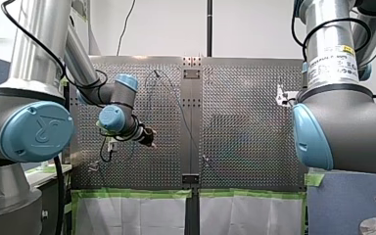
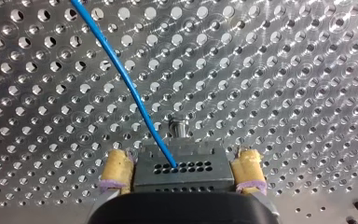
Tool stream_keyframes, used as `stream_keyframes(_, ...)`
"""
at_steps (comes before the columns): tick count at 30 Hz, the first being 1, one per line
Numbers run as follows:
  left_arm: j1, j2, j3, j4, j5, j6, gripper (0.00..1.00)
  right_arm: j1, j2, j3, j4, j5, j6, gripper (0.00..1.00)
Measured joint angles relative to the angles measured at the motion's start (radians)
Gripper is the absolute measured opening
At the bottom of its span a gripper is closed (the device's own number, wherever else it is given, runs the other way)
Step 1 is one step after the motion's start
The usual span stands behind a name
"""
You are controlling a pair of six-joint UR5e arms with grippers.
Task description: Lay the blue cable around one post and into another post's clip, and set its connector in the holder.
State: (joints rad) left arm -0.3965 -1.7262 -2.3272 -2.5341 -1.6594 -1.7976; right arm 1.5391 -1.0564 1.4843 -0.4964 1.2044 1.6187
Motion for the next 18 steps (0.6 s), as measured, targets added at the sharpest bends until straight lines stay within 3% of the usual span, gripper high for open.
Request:
stream_keyframes(6,0.000,0.000,-0.002,0.048,0.011,-0.036,1.00,0.000,0.000,0.000,-0.003,-0.002,0.002,1.00)
stream_keyframes(18,0.002,0.000,-0.003,0.151,0.010,-0.042,1.00,0.000,0.000,0.000,-0.004,-0.006,0.005,1.00)
